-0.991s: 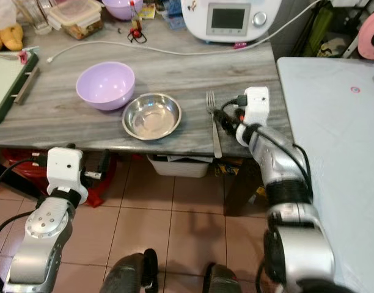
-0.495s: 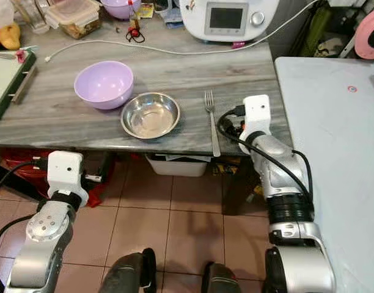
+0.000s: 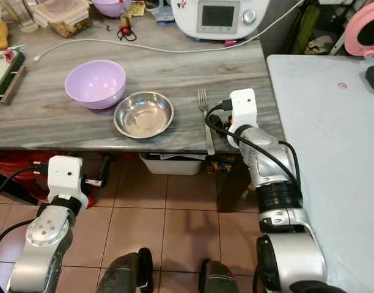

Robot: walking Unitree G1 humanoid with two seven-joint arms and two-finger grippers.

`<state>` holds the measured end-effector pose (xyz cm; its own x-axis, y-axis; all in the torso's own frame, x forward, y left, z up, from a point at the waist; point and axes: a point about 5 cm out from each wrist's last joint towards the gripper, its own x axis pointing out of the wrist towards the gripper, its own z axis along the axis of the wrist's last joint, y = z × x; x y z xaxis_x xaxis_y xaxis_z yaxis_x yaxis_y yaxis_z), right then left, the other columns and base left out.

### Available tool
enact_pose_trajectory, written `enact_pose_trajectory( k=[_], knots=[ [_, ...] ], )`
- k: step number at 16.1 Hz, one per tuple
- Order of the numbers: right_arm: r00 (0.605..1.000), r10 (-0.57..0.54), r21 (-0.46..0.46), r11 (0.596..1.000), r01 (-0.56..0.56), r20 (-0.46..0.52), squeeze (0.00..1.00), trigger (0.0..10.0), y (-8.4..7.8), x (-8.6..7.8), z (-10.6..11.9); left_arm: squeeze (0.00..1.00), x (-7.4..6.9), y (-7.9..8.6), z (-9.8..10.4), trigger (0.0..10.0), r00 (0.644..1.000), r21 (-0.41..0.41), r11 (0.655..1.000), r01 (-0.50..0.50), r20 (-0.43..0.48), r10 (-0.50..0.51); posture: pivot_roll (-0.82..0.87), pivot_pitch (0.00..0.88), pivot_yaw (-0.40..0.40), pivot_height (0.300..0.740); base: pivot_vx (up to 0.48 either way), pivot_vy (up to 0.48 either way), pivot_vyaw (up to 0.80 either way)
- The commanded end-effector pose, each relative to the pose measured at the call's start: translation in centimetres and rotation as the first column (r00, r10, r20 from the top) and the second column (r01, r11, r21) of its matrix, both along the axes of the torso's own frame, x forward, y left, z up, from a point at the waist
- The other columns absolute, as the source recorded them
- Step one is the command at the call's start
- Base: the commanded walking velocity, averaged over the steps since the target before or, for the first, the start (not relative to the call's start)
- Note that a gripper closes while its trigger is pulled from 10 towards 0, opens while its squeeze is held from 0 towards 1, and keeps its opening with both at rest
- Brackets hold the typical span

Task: Setting the table

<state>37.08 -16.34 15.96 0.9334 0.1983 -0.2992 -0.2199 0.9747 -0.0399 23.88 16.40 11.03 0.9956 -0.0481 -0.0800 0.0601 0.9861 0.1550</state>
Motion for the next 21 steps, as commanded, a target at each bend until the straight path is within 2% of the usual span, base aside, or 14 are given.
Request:
enact_pose_trajectory(
  k=[1,7,15,18,21],
  knots=[
    [0.999,0.007,0.011,1.000,-0.006,-0.040,0.00,10.0,0.4,0.1,-0.6,0.00,-0.3,0.2,0.2,10.0,1.000,0.005,1.000,-0.006,-0.001,0.006,0.08,0.214,0.036,0.740,0.000,0.000,0.00],
    [1.000,0.012,0.056,0.998,-0.011,-0.018,0.00,10.0,1.5,1.5,0.3,0.00,-0.5,0.1,0.2,10.0,1.000,0.004,1.000,0.000,-0.005,0.000,0.09,0.222,0.038,0.740,0.000,0.000,0.00],
    [0.999,0.047,0.073,0.996,-0.046,-0.019,0.00,10.0,3.1,2.4,0.6,0.00,-1.0,0.3,0.2,10.0,1.000,0.005,1.000,-0.008,-0.015,0.008,0.10,0.239,0.029,0.740,0.000,0.000,0.00],
    [1.000,0.029,0.061,0.998,-0.029,0.002,0.00,10.0,2.8,2.7,1.0,0.00,-1.0,0.2,0.2,10.0,1.000,0.003,1.000,-0.008,-0.016,0.008,0.10,0.238,0.028,0.740,0.000,0.000,0.00],
    [0.999,-0.019,0.057,0.998,0.017,0.048,0.00,10.0,1.6,2.8,1.8,0.00,-0.8,0.2,0.3,10.0,1.000,-0.001,1.000,-0.008,-0.008,0.008,0.10,0.230,0.026,0.740,0.000,0.000,0.00]
  ],
)
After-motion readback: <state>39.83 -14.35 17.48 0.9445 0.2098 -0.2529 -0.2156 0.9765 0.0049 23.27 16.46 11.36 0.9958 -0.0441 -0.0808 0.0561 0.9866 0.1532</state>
